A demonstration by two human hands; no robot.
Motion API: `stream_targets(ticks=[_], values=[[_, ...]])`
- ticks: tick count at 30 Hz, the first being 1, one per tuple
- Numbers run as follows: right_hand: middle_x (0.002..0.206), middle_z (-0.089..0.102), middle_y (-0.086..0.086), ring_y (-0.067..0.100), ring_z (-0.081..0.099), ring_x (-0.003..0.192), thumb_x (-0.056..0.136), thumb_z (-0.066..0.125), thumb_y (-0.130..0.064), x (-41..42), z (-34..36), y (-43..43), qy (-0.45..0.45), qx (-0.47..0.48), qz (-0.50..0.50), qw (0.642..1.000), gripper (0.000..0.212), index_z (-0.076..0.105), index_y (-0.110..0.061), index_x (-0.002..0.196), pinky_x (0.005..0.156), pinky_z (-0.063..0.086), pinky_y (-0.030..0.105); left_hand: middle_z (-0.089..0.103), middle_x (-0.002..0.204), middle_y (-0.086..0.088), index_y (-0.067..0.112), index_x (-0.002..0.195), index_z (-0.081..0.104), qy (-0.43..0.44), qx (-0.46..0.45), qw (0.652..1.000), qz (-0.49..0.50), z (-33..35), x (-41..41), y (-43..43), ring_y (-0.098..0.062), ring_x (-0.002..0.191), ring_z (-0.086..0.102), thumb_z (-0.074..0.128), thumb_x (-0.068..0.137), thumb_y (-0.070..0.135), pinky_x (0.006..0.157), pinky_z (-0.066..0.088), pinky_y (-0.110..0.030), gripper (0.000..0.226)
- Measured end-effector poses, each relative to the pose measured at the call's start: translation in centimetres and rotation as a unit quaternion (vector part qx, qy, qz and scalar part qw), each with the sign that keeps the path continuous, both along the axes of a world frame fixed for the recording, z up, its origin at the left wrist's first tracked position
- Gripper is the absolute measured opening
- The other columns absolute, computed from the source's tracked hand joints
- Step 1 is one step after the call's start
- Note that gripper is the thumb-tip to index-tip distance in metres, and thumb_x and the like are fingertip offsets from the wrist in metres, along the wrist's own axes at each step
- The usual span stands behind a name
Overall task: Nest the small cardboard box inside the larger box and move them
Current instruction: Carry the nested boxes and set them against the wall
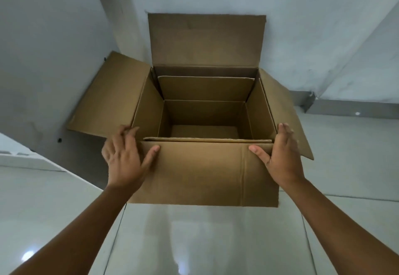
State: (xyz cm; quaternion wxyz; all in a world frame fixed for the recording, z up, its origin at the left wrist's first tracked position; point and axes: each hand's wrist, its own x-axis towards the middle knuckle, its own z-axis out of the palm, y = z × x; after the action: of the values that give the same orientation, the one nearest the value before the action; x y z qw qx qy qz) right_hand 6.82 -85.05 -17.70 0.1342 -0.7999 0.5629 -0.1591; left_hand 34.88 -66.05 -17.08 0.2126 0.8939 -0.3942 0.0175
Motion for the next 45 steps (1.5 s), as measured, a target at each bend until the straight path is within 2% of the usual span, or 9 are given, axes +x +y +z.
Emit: stream_targets(ticks=[2, 4, 7, 14, 19, 24, 27, 33, 45], values=[[0.155, 0.025, 0.015, 0.033, 0.024, 0.143, 0.061, 0.029, -0.083, 0.0, -0.4, -0.1, -0.004, -0.017, 0.001, 1.000, 0.113, 0.021, -0.008, 0.145, 0.113, 0.030, 0.051, 0.021, 0.147, -0.013, 0.015, 0.136, 0.029, 0.098, -0.123, 0.978, 0.139, -0.1, -0.8, -0.1, -0.036, 0.139, 0.019, 0.060, 0.080, 0.052, 0.117, 0.017, -0.053, 0.074], [0.155, 0.026, 0.014, 0.033, 0.024, 0.143, 0.062, 0.030, -0.082, -0.1, -0.5, 0.2, -0.010, -0.025, 0.002, 1.000, 0.111, 0.022, -0.009, 0.145, 0.113, 0.030, 0.051, 0.016, 0.150, -0.015, 0.014, 0.141, 0.020, 0.226, -0.248, 0.907, 0.253, 0.2, -1.1, -0.4, -0.034, 0.141, 0.018, 0.066, 0.079, 0.044, 0.118, 0.022, -0.050, 0.083], [0.155, 0.026, 0.014, 0.033, 0.025, 0.143, 0.065, 0.034, -0.078, -0.4, -0.5, 0.4, -0.012, -0.038, 0.012, 0.999, 0.106, 0.022, -0.009, 0.145, 0.113, 0.030, 0.051, 0.034, 0.149, -0.013, 0.009, 0.144, 0.019, 0.353, -0.330, 0.838, 0.252, 0.4, -0.5, -0.7, -0.030, 0.137, 0.036, 0.067, 0.084, 0.029, 0.113, 0.032, -0.040, 0.080], [0.156, 0.024, 0.013, 0.032, 0.024, 0.143, 0.064, 0.035, -0.078, -0.1, -0.4, 0.5, -0.032, -0.016, 0.013, 0.999, 0.107, 0.019, -0.010, 0.146, 0.114, 0.029, 0.051, 0.058, 0.126, -0.015, 0.006, 0.127, 0.042, 0.292, -0.342, 0.869, 0.207, 2.2, 0.2, -1.1, -0.030, 0.115, 0.055, 0.050, 0.094, 0.019, 0.092, 0.042, -0.035, 0.036], [0.153, 0.030, 0.013, 0.032, 0.032, 0.139, 0.062, 0.032, -0.082, 2.2, -1.1, 1.4, -0.052, -0.029, 0.007, 0.998, 0.108, 0.023, -0.011, 0.144, 0.109, 0.037, 0.052, 0.063, 0.118, -0.020, 0.002, 0.116, 0.053, 0.217, -0.340, 0.887, 0.225, 2.6, 2.5, -0.8, -0.032, 0.110, 0.058, 0.049, 0.094, 0.012, 0.083, 0.040, -0.031, 0.025], [0.154, 0.028, 0.013, 0.031, 0.027, 0.142, 0.063, 0.032, -0.080, 5.7, -1.2, 2.3, -0.056, -0.039, 0.013, 0.998, 0.108, 0.024, -0.010, 0.144, 0.113, 0.032, 0.051, 0.056, 0.131, -0.018, 0.005, 0.131, 0.046, 0.211, -0.344, 0.886, 0.227, 2.3, 4.4, -0.4, -0.032, 0.117, 0.056, 0.053, 0.093, 0.016, 0.098, 0.044, -0.037, 0.040], [0.153, 0.030, 0.014, 0.032, 0.027, 0.142, 0.062, 0.029, -0.081, 7.0, -1.0, 2.2, -0.050, -0.047, 0.007, 0.998, 0.109, 0.025, -0.009, 0.144, 0.114, 0.030, 0.051, 0.025, 0.152, -0.014, 0.011, 0.147, 0.023, 0.204, -0.332, 0.901, 0.190, 1.6, 3.3, -0.1, -0.030, 0.134, 0.039, 0.058, 0.090, 0.022, 0.114, 0.032, -0.040, 0.068], [0.155, 0.027, 0.014, 0.031, 0.023, 0.143, 0.060, 0.023, -0.083, 9.5, -1.2, 2.2, -0.038, -0.056, 0.000, 0.998, 0.113, 0.023, -0.008, 0.145, 0.118, 0.022, 0.047, -0.011, 0.161, -0.006, 0.008, 0.150, -0.005, 0.153, -0.084, 0.984, 0.033, -0.8, 3.9, -0.7, -0.020, 0.148, -0.012, 0.040, 0.094, 0.046, 0.120, 0.001, -0.039, 0.081], [0.156, 0.021, 0.014, 0.032, 0.018, 0.145, 0.070, 0.043, -0.076, 13.4, -0.7, -2.0, -0.027, -0.017, 0.033, 0.999, 0.104, 0.018, -0.010, 0.146, 0.118, 0.019, 0.048, -0.010, 0.162, -0.007, 0.011, 0.151, -0.005, 0.080, -0.007, 0.996, -0.044, -2.4, 10.8, -1.8, -0.019, 0.148, -0.015, 0.043, 0.094, 0.037, 0.120, 0.000, -0.037, 0.079]])
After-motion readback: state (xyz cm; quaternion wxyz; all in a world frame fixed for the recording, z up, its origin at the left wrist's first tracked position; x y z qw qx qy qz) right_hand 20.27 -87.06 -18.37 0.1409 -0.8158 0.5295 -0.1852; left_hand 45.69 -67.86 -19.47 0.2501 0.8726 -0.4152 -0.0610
